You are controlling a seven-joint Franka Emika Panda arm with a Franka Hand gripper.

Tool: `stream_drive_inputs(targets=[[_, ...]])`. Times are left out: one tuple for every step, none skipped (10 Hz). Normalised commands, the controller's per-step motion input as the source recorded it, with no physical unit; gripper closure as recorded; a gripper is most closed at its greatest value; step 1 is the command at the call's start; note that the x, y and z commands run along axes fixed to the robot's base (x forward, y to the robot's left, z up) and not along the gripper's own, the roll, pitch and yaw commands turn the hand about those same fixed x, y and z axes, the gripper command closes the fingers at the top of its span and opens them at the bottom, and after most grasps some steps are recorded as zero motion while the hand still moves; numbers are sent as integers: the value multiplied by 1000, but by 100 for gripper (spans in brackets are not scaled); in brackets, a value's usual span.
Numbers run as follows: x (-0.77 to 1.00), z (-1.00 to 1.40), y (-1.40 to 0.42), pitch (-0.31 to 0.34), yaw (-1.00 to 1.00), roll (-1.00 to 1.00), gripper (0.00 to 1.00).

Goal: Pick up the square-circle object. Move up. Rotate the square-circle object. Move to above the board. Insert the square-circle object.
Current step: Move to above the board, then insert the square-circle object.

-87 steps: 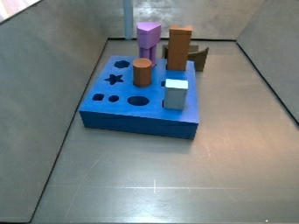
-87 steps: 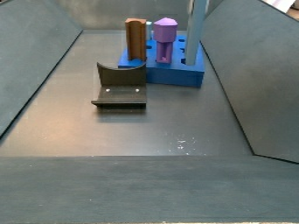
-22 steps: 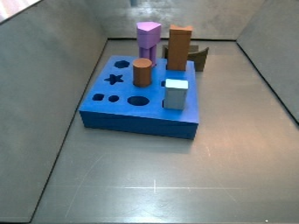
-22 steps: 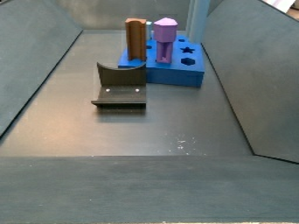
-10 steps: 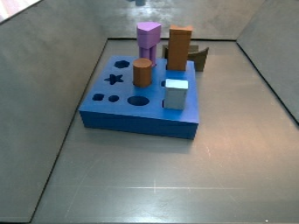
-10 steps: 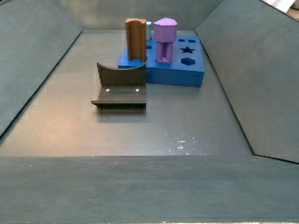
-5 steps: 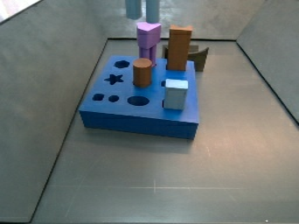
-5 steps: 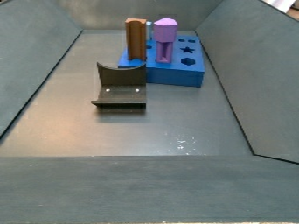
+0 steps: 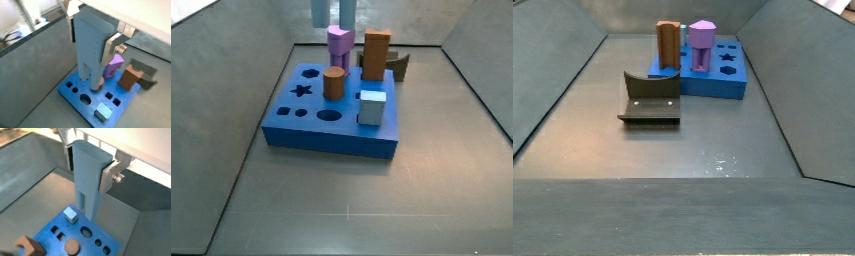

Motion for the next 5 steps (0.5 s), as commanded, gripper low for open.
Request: stream_drive_inputs(targets=[[61,22,-26,159,427,23,100],[64,24,-24,151,310,30,100],[26,-6,0,0,0,0,100],[0,0,0,-37,0,0,100],[-329,-51,0,-104,-89,0,100]])
